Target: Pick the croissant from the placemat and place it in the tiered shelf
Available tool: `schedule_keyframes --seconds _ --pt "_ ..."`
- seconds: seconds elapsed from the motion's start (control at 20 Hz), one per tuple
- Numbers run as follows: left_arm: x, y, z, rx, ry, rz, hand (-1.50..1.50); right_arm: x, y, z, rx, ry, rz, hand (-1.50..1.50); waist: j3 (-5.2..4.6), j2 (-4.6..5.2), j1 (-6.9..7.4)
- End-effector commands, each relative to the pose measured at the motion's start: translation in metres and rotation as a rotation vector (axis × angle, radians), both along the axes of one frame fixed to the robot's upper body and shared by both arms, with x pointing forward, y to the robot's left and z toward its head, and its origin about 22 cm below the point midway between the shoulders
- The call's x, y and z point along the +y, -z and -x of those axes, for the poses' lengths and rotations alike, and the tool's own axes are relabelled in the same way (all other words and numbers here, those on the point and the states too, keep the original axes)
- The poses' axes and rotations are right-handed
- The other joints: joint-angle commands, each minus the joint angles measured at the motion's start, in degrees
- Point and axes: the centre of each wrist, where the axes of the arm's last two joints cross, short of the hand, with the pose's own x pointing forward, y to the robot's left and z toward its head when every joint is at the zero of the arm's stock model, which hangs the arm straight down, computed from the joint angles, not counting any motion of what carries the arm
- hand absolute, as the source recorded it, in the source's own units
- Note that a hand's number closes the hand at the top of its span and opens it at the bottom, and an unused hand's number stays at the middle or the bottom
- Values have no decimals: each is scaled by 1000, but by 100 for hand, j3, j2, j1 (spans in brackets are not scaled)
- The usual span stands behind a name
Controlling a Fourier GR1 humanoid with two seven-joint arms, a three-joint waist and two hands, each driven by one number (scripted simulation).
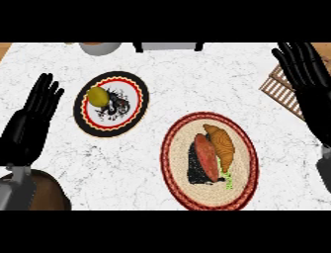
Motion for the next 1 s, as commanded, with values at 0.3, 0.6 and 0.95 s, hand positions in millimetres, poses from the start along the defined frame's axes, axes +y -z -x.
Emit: schedule_keyframes --seconds 0.3,0.6,0.95 --pt "31 77 40 470 -169 -5 0 -134 2 18 98 564 673 150 -114 377 -177" --pt "17 81 28 589 -118 4 0 -144 81 25 294 546 409 -150 11 211 235" --pt "27 89 30 588 -128 2 0 -142 45 56 344 239 565 -150 2 181 146"
